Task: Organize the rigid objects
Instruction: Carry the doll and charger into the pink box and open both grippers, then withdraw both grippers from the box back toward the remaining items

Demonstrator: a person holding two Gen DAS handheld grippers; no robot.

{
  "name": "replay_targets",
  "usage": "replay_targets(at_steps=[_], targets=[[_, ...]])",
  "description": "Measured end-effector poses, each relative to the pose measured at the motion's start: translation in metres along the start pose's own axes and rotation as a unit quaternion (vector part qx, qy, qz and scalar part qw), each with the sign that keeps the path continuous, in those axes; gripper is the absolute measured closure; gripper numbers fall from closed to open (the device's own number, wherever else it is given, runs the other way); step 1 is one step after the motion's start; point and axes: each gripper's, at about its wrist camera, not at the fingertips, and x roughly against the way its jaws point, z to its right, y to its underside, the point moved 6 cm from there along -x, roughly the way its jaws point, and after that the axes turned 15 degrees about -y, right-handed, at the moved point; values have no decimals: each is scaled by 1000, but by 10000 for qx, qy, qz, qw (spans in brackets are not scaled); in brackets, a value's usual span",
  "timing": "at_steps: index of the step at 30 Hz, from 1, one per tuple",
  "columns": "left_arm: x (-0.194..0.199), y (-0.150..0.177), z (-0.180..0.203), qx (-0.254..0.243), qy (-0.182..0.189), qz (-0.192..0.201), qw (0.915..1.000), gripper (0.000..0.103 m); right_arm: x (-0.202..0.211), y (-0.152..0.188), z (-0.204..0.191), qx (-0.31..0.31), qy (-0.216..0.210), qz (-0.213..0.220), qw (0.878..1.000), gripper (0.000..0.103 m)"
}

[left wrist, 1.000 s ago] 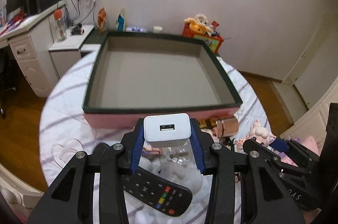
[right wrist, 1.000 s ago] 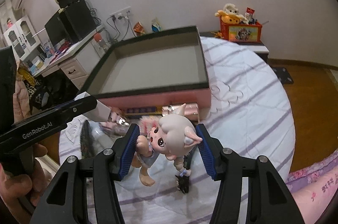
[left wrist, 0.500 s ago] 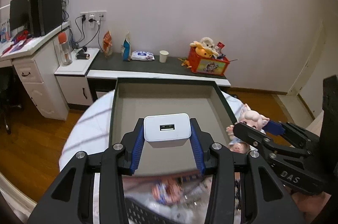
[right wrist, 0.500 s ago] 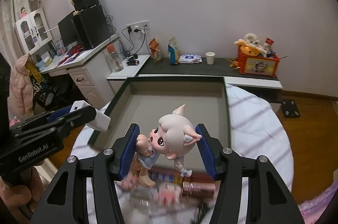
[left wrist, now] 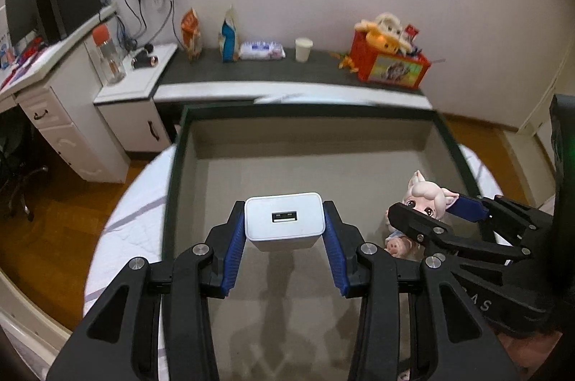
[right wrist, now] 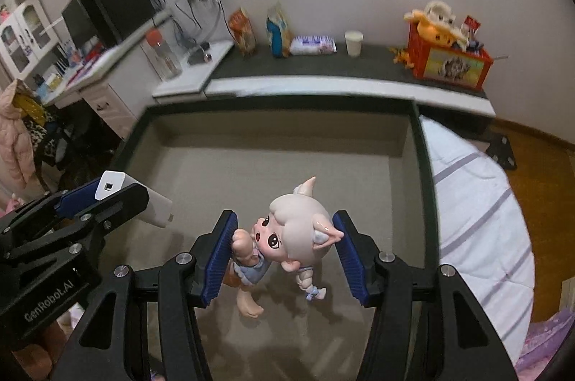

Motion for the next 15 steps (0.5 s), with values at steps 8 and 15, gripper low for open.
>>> replay_targets(at_steps=[8,15], targets=[[-1,-1,-10,61,-373,-18,9993,0,7,0,16,-110,322,62,9994,22],[70,-1,-47,394,-388,674,9962,0,68,3,1,-199,39,764,9969,0]])
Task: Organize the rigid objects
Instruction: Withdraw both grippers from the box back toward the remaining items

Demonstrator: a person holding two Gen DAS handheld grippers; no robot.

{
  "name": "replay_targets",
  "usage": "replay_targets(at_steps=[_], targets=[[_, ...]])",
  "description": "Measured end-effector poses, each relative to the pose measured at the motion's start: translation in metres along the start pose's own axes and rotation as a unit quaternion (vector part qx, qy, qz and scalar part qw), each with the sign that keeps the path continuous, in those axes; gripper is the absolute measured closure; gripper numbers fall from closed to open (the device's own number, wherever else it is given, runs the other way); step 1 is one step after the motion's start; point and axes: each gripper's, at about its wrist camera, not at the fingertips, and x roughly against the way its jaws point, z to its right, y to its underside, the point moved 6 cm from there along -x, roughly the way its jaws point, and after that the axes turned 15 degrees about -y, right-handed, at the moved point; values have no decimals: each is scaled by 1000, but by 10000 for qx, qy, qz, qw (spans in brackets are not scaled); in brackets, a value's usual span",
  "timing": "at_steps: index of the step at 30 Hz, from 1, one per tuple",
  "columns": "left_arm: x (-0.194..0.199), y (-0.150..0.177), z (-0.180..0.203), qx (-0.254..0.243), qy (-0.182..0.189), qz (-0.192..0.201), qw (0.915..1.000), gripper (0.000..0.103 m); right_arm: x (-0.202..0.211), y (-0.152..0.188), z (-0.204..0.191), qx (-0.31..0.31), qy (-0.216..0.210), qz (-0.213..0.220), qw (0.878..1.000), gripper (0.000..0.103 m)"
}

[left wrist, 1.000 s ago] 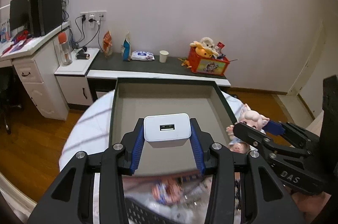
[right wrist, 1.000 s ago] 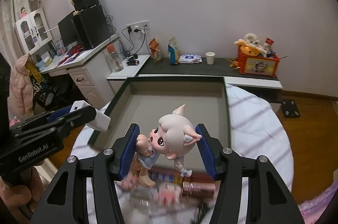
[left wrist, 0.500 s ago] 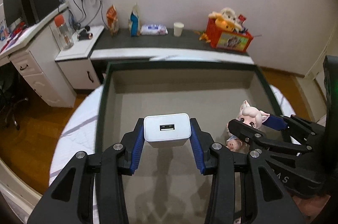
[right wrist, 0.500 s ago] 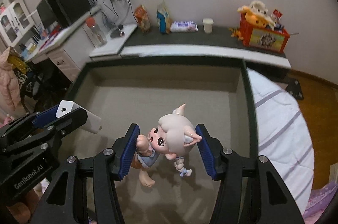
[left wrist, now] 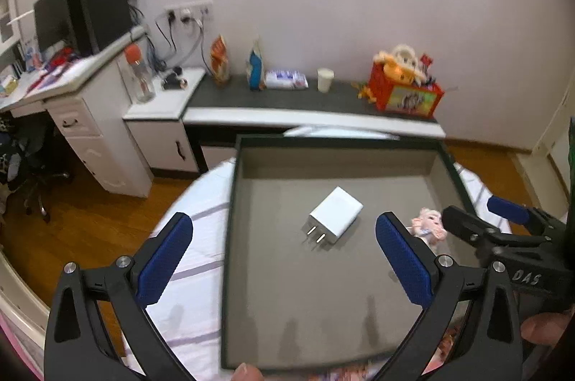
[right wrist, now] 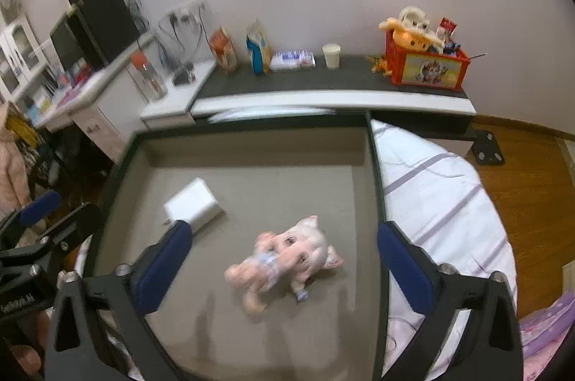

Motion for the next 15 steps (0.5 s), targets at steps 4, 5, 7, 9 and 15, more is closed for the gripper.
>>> replay_targets(at_steps=[4,5,7,9,15], targets=[[36,10,-22,118,-8,215,9997,0,38,10,-18,83,-103,325,9994,0],[44,14,-26,135,-12,247,9996,0,48,15,-23,100,-124,403,9991,0],[60,26,-36,199,-29,312,9993,0,66,26,-32,172,-62,523,9985,0],[73,40,-43,228,-26,336,9992,0,78,36,-39,203,16,585,9981,0],[101,77,-54,341,-61,341,9988,0,103,74,-55,254,200,664,9973,0]])
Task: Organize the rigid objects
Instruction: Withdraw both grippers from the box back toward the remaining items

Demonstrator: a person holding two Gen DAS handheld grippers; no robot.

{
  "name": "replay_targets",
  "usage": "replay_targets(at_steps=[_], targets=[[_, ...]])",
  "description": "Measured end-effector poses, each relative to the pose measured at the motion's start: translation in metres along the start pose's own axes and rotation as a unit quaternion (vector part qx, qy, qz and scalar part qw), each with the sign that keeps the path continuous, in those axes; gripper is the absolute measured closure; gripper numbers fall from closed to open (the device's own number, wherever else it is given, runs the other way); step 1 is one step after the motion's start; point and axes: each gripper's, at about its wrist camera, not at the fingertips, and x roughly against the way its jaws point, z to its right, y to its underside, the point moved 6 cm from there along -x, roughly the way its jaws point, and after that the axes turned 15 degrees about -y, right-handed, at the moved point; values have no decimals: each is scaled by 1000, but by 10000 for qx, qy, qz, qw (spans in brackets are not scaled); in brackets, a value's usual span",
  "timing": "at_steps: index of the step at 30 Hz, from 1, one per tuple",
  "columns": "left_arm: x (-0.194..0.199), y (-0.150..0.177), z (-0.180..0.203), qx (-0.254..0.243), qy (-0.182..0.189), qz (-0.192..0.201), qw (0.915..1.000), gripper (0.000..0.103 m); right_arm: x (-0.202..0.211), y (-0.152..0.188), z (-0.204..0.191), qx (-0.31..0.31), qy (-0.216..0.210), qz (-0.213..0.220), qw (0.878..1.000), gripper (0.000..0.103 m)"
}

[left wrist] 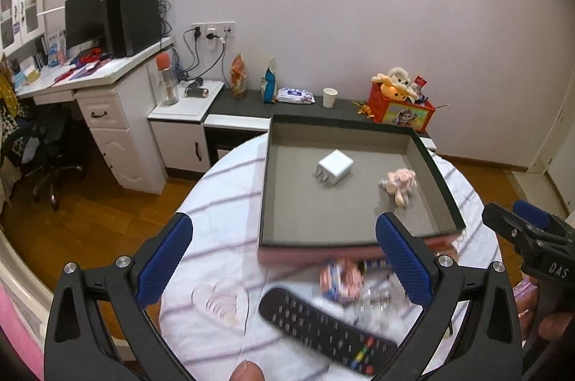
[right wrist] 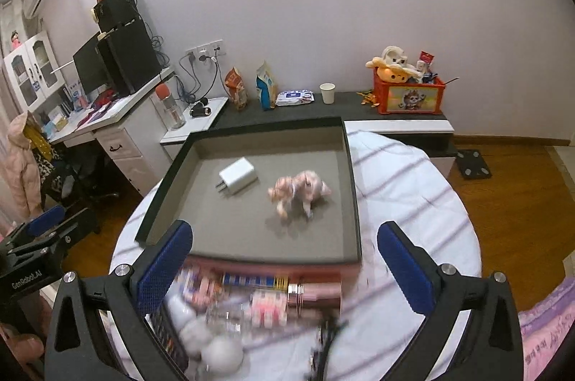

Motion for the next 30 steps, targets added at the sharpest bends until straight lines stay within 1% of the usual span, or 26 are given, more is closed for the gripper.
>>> replay_targets(at_steps=[5,7,12,18,22,30], targets=[[16,32,-6,52,-61,-59,10000,0,20,28,-8,122,160,-8,9998,0],[20,43,-11,99,-79,-105,9999,0,30,37,-10,121,150,28,9998,0],[30,72,-16,221,3,-218,9995,0,50,64,-11,104,196,56,9997,0],[32,98,-11,225,30,-413,9989,0,53,90,-8,15,194,-130,9997,0],[31,107,-7,199,65,-513,9985,0,53,99,-5,3,237,-192,9995,0],[28,110,-6,170,45,-569,9982,0,51,100,0,-61,262,-244,9993,0]])
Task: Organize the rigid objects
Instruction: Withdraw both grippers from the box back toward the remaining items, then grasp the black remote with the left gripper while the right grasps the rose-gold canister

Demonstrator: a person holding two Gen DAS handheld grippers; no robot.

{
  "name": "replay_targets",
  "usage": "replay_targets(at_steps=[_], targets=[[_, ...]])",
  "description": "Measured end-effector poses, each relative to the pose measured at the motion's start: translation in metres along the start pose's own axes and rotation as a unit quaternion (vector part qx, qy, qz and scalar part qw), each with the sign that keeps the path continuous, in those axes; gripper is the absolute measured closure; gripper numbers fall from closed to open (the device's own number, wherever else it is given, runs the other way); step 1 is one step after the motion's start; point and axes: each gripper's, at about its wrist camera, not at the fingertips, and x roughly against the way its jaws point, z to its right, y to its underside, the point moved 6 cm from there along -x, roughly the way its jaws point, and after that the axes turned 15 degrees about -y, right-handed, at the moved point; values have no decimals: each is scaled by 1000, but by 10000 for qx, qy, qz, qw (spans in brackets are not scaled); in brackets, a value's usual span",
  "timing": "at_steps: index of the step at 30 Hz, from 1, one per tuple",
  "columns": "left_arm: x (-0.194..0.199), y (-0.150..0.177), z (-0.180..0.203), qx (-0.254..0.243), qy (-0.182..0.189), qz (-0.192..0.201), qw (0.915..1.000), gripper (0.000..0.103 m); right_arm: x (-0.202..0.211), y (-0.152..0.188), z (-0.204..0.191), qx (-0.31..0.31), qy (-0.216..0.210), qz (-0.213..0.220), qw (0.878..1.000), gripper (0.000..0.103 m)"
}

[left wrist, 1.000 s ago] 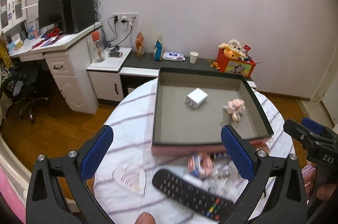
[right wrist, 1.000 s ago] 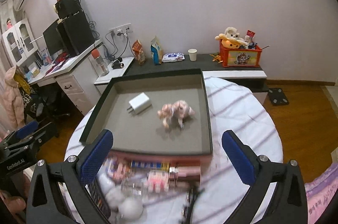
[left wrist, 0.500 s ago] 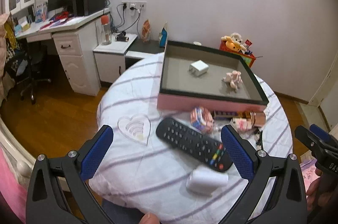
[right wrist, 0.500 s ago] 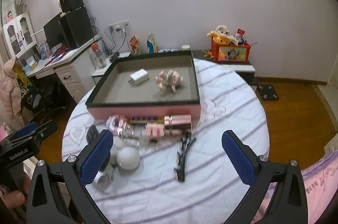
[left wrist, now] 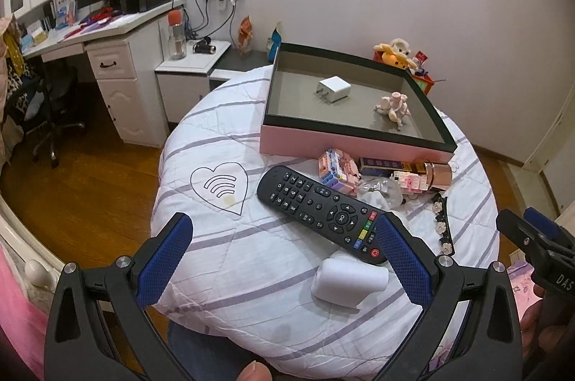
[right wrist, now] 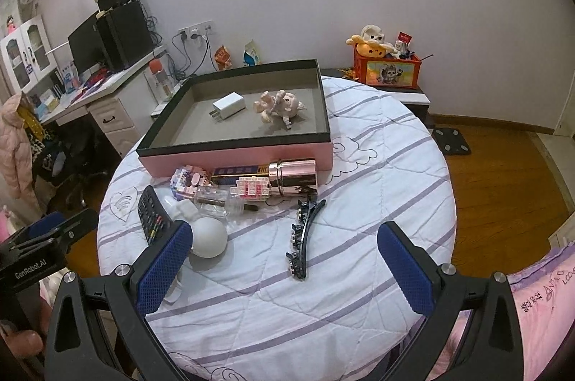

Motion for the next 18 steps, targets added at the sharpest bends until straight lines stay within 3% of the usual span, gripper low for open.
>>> replay_targets(at_steps=[18], targets=[[-40,-5,19,62,54,-551,9984,0,-26,-3,14,-114,64,-213,9997,0]])
